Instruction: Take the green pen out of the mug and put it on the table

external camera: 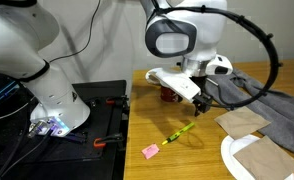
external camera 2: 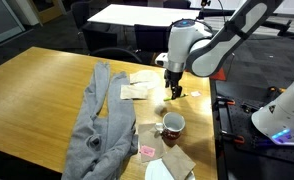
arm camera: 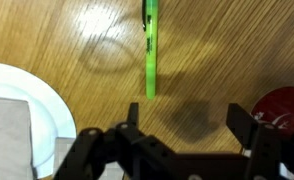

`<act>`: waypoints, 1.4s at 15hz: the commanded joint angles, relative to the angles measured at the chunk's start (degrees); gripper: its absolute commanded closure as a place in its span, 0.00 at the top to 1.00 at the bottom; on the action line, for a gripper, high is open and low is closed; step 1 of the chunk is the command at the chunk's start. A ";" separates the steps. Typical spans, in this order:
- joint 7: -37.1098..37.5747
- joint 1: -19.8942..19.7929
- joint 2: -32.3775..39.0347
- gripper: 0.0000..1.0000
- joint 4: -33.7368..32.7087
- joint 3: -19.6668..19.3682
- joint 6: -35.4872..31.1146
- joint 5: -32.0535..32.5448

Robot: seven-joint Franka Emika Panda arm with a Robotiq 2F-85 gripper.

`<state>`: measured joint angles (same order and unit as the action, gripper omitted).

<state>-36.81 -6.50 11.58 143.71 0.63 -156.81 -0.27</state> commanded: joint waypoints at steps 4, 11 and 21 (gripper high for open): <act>-0.65 0.72 -14.71 1.00 5.66 -0.22 4.63 0.21; -2.63 4.08 -28.40 1.00 5.90 -3.50 19.11 -0.07; -0.92 6.94 -31.81 1.00 4.55 -5.90 23.99 0.54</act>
<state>-38.18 -0.70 -20.18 148.32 -4.15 -132.94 -0.29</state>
